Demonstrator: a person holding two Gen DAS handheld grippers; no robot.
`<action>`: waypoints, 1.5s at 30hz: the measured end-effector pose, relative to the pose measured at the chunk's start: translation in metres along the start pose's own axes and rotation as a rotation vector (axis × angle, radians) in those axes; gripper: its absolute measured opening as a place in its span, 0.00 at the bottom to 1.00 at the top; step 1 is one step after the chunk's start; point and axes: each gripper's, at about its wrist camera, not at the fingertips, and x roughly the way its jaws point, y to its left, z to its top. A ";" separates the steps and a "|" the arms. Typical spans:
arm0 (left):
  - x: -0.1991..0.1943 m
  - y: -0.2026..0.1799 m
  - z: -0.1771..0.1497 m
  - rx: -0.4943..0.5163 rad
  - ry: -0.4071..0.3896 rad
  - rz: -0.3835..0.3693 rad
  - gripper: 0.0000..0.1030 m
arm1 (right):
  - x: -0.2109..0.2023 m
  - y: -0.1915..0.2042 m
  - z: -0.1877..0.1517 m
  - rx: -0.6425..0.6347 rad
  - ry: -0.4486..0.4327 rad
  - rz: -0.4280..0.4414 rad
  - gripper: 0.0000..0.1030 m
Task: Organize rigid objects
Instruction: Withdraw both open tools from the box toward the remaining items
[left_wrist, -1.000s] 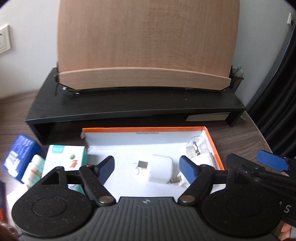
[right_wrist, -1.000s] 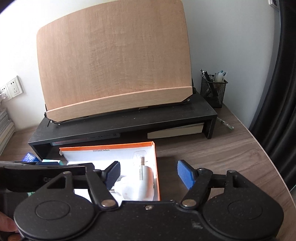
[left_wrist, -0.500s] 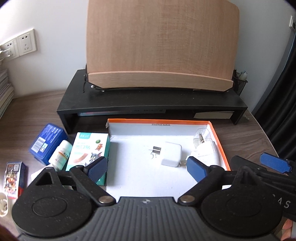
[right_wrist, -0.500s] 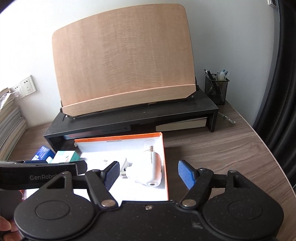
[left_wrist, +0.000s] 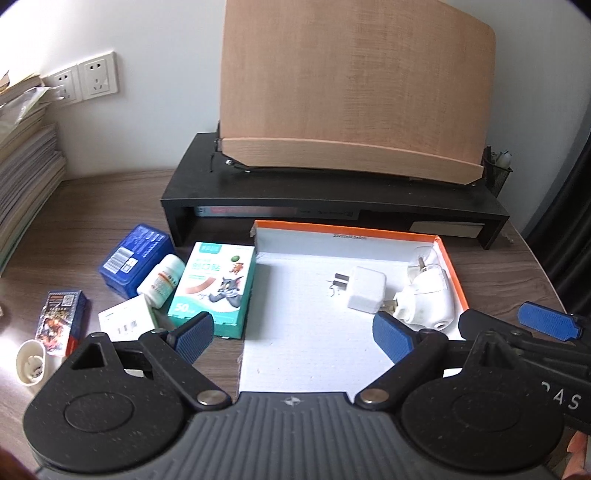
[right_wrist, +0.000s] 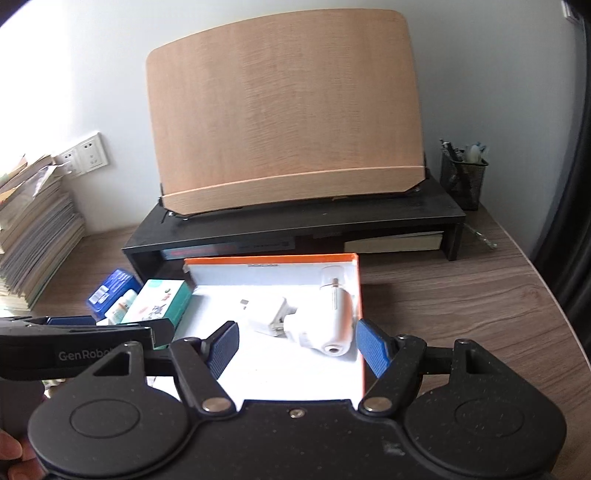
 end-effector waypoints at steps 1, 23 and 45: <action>-0.001 0.002 -0.001 -0.002 -0.001 0.007 0.93 | 0.001 0.001 -0.001 0.001 0.002 0.006 0.81; -0.014 0.076 -0.004 -0.030 -0.008 0.052 0.92 | 0.016 0.081 -0.005 -0.045 0.022 0.047 0.81; -0.018 0.149 -0.011 -0.128 0.009 0.138 0.92 | 0.046 0.152 -0.008 -0.128 0.069 0.142 0.81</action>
